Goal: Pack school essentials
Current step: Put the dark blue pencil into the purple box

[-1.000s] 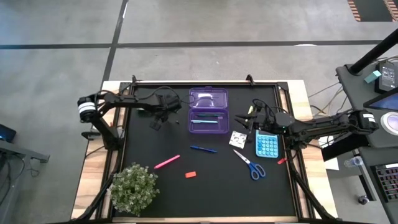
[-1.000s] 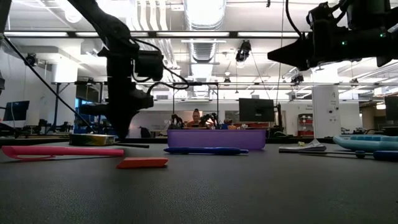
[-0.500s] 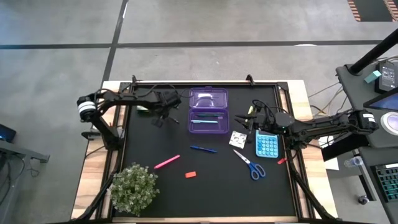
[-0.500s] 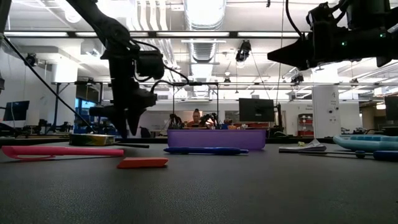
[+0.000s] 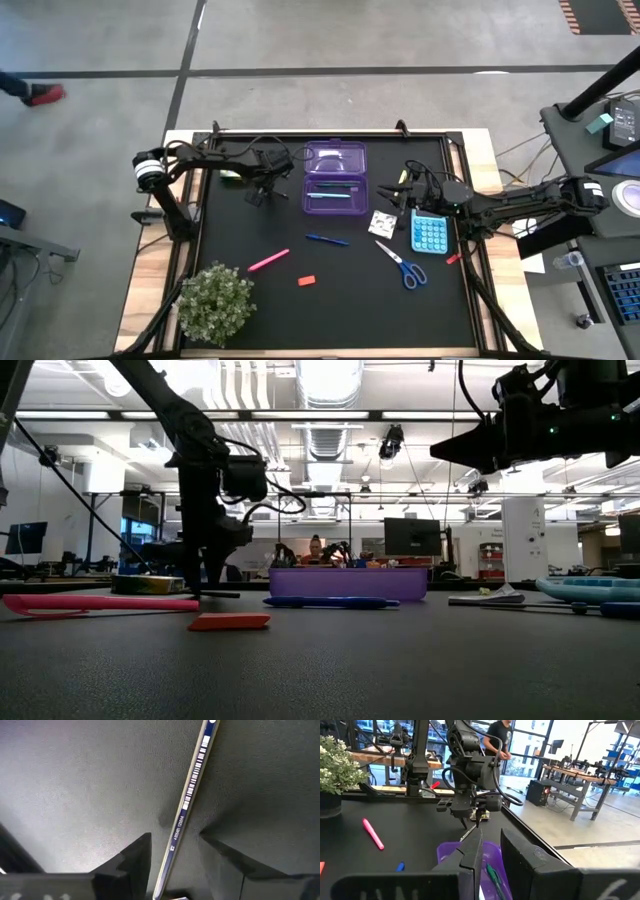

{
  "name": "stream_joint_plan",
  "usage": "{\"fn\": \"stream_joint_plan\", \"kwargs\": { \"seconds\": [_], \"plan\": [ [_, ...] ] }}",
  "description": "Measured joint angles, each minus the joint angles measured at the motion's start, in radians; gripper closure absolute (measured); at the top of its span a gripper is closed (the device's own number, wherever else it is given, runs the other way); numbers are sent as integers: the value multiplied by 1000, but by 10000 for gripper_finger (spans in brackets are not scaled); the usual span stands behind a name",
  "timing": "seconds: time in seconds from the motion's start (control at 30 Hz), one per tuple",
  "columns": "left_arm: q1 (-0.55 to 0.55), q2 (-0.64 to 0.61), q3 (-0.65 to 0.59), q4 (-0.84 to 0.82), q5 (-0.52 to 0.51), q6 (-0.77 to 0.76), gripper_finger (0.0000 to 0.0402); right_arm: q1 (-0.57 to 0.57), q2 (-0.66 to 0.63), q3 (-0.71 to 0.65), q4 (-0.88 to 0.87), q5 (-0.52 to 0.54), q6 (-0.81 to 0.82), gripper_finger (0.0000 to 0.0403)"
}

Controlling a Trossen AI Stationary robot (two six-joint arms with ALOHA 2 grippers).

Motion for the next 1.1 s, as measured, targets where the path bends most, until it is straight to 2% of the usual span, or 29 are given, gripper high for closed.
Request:
{"fn": "stream_joint_plan", "kwargs": {
  "seconds": [0.13,0.4,0.67,0.8,1.1],
  "plan": [
    [0,7,-1,-4,4,4,280,0,0,0,0,0,8,344],
    [0,7,-3,-23,19,6,389,0,0,0,0,0,9,344],
    [0,5,-4,-23,26,1,393,0,0,0,0,-4,24,344],
    [0,-34,-1,-23,29,-24,398,2,0,0,0,-4,34,344],
    [-20,-309,2,112,55,-227,401,2,0,0,-2,-4,42,344]
  ]
}}
